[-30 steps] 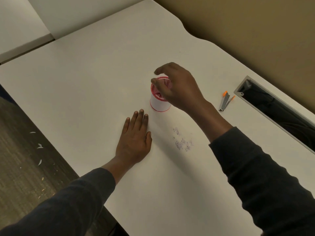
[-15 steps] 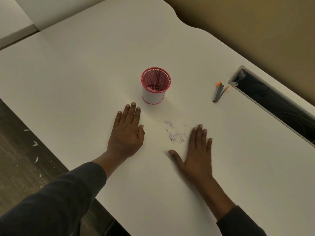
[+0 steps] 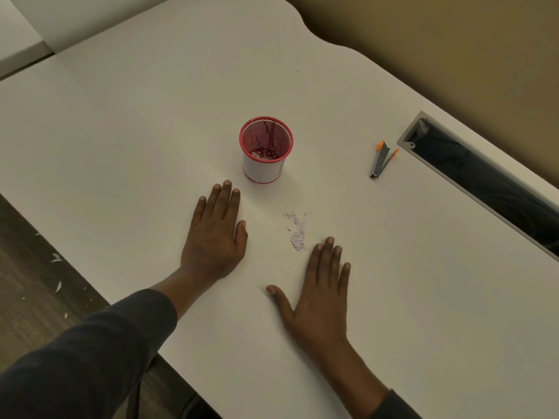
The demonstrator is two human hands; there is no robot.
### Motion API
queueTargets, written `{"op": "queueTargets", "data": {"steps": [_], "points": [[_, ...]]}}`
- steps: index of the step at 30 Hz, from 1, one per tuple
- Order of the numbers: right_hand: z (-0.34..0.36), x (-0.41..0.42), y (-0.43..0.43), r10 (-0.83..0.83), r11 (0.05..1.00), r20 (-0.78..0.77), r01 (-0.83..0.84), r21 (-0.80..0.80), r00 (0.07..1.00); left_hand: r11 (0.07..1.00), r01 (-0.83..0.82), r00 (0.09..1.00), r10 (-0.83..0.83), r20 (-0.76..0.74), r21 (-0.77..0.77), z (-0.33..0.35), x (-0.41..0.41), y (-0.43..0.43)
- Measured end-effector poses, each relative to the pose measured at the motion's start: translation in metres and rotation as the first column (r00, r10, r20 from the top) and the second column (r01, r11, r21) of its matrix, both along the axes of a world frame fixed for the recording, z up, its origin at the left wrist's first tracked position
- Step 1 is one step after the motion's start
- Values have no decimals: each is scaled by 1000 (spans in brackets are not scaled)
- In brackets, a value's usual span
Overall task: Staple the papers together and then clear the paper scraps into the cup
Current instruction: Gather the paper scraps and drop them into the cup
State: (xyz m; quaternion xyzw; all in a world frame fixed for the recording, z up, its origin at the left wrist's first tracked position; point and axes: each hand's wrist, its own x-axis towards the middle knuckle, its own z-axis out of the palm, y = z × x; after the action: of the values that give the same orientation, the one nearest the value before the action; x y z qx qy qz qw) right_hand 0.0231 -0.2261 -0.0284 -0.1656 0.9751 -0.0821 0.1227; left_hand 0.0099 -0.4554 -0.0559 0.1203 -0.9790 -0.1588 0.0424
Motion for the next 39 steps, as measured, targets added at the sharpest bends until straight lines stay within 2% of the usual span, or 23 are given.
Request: {"op": "queueTargets", "data": {"steps": [8,11,15,20,24,27,32,34,37,39], "points": [[-10,-66,-32,102,982,-40,-107,-155,994,1000,-1,1000,1,20,-2,0,-1,0],[-1,-77,-32,251,949,18,-243,-200,968,1000,0,1000,0,23,-2,-1,0,0],[9,-79,-28,430,898,62,-419,-137,901,1000,3,1000,-3,21,9,0,0,0],[4,-77,-11,536,838,-110,-543,-56,837,1000,0,1000,0,20,7,0,0,1],[8,-79,-8,571,802,-328,-597,27,752,1000,0,1000,0,20,9,1,0,1],[11,-81,-8,579,786,-382,-617,29,720,1000,0,1000,0,17,8,1,0,1],[12,-86,-10,597,787,-343,-613,75,725,1000,-1,1000,1,25,3,0,0,0],[14,-88,-10,565,807,-316,-590,21,762,1000,0,1000,0,27,5,1,0,0],[18,-91,-11,356,878,-212,-403,-259,910,1000,-2,1000,2,26,8,1,0,1],[26,-93,-13,113,861,-73,-134,-491,991,1000,-2,1000,2,23,7,2,0,1]]}}
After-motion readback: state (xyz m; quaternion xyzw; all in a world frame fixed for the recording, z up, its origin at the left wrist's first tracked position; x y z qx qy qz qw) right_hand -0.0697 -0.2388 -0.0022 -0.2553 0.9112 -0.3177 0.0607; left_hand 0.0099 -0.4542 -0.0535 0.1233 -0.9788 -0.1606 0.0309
